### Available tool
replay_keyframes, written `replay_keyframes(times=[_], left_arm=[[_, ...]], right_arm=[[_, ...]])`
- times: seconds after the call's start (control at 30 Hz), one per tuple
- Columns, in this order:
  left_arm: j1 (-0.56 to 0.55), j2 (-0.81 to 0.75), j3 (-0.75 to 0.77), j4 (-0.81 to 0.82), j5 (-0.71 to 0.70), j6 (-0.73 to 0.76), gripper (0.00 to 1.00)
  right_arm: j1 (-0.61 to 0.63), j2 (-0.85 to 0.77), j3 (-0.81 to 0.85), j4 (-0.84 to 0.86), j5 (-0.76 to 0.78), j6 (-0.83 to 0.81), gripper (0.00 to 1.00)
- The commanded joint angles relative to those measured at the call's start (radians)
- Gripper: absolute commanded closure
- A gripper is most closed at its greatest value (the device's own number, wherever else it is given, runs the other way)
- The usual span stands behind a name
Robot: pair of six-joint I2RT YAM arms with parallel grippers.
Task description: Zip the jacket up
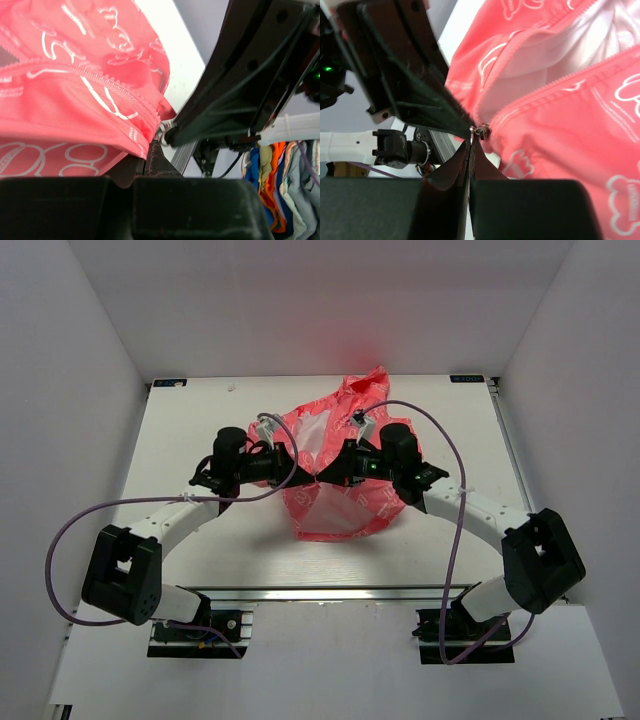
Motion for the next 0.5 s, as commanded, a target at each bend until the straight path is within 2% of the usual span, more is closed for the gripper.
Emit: replay_keyframes(times=[0.0, 0.07, 0.13, 0.2, 0.33, 0.47], left_arm=[[-0.020, -0.026, -0.021, -0.200, 0.070, 0.078, 1.00], [-0.024, -0.024, -0.017, -0.194, 0.079, 0.081, 1.00], [-0.032, -0.024, -0.009, -0.217, 0.080, 0.097, 1.00], [-0.037, -0.026, -0.003, -0.260, 0.086, 0.130, 1.00], [-0.040, -0.027, 0.011, -0.306, 0.065, 0.141, 1.00], [-0.040, -0.023, 0.011, -0.232, 0.048, 0.088, 1.00]], right_arm=[[-0.038, 0.021, 0.122, 0.074, 0.067, -0.004, 1.00], [-0.038, 0.025, 0.126, 0.005, 0.088, -0.027, 1.00], [-0.042, 0.009, 0.112, -0.012, 0.166, -0.052, 1.00], [-0.045, -0.004, 0.117, -0.014, 0.171, -0.061, 1.00], [-0.047, 0.015, 0.118, 0.028, 0.061, -0.061, 1.00], [-0.047, 0.025, 0.094, 0.009, -0.045, -0.075, 1.00]])
